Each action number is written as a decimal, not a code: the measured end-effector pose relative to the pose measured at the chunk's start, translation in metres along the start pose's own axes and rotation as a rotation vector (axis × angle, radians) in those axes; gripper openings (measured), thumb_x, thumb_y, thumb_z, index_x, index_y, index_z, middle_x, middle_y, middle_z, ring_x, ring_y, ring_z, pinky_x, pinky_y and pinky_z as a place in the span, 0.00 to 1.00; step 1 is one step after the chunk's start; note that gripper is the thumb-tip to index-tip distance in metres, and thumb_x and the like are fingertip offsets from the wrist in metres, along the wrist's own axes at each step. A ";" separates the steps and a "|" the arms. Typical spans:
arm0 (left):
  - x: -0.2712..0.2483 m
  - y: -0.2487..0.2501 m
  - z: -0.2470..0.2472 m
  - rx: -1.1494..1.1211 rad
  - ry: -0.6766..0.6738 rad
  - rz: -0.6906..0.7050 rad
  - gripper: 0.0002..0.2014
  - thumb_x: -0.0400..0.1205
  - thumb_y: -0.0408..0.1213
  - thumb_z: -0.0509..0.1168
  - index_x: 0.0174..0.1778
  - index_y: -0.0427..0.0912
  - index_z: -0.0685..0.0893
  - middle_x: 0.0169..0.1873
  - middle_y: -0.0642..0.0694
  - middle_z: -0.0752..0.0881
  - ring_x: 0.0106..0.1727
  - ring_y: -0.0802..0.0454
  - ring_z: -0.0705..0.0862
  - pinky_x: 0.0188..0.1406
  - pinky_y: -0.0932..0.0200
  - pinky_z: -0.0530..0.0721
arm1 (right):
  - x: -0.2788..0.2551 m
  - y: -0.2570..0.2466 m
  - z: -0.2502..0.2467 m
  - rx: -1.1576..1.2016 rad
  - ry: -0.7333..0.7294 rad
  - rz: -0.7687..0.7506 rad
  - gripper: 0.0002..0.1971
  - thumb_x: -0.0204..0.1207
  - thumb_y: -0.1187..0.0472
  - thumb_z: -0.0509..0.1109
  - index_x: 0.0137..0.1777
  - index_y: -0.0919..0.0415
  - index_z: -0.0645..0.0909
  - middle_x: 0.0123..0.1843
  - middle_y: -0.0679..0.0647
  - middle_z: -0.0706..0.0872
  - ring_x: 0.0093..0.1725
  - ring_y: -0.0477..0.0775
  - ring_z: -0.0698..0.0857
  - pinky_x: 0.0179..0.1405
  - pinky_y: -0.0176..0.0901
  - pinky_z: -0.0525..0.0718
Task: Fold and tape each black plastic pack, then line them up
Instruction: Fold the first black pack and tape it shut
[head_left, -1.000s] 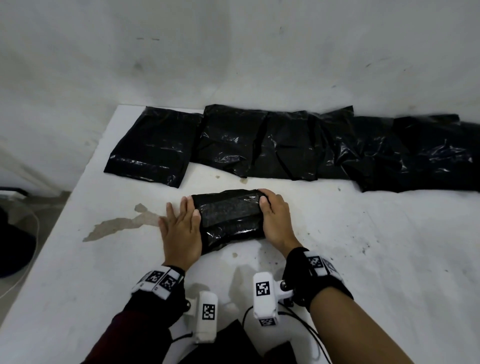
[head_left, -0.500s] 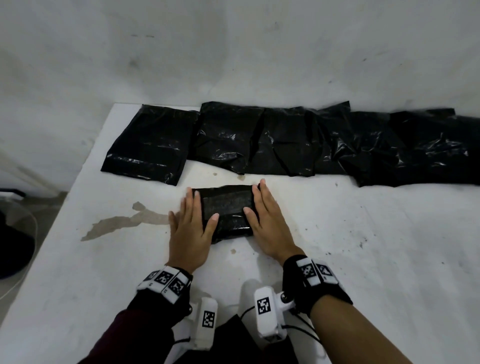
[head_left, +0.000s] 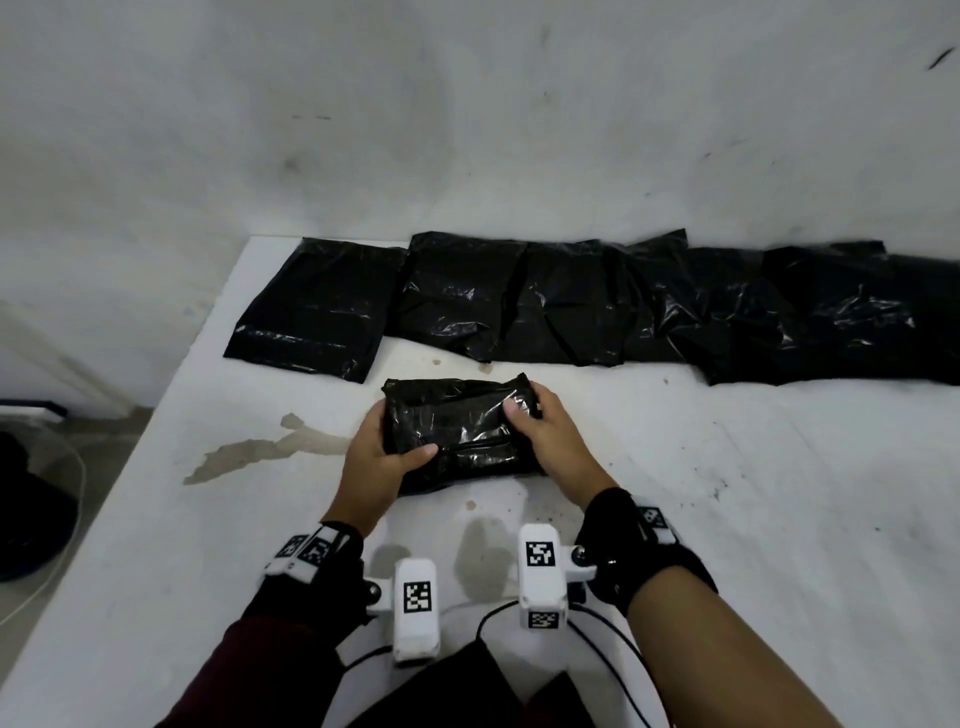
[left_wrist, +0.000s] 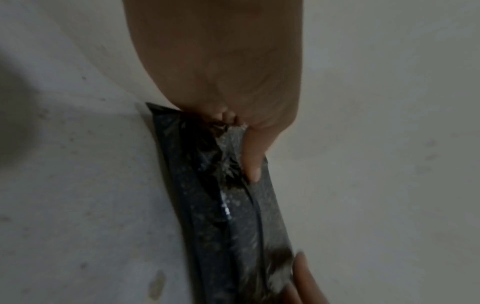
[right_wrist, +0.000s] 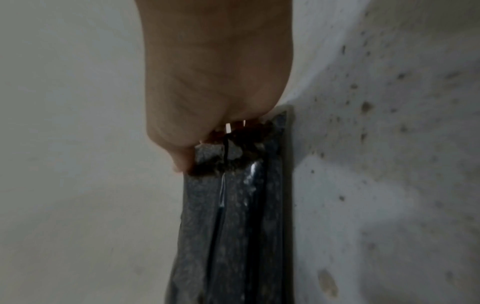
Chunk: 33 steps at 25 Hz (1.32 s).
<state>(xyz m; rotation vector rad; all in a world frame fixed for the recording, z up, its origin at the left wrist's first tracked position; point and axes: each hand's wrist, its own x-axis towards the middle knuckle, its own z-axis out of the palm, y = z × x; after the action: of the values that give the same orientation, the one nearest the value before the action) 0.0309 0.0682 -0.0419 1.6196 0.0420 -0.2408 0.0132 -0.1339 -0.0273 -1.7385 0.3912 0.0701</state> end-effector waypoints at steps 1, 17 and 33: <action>-0.002 0.005 0.003 -0.105 0.022 -0.032 0.25 0.74 0.34 0.72 0.66 0.46 0.74 0.57 0.45 0.85 0.57 0.50 0.85 0.57 0.50 0.84 | -0.001 -0.002 -0.002 0.092 0.041 0.014 0.09 0.81 0.52 0.64 0.57 0.53 0.79 0.57 0.52 0.83 0.61 0.53 0.82 0.60 0.43 0.79; -0.006 0.028 0.004 -0.512 -0.038 -0.127 0.15 0.85 0.31 0.56 0.68 0.36 0.74 0.59 0.38 0.84 0.57 0.45 0.86 0.47 0.56 0.87 | -0.010 -0.010 -0.023 0.352 0.182 0.071 0.15 0.83 0.46 0.58 0.56 0.55 0.79 0.51 0.51 0.85 0.49 0.51 0.84 0.45 0.44 0.81; -0.047 0.017 -0.035 -0.003 0.182 -0.115 0.12 0.77 0.31 0.69 0.54 0.45 0.79 0.48 0.45 0.82 0.48 0.47 0.84 0.48 0.56 0.81 | -0.017 -0.016 0.028 0.422 0.028 0.110 0.17 0.80 0.63 0.67 0.66 0.60 0.69 0.53 0.61 0.83 0.45 0.55 0.86 0.35 0.46 0.87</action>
<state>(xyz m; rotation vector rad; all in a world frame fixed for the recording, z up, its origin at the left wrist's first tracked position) -0.0075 0.1076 -0.0155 1.6340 0.2750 -0.1811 0.0070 -0.1008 -0.0138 -1.3023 0.4847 0.0390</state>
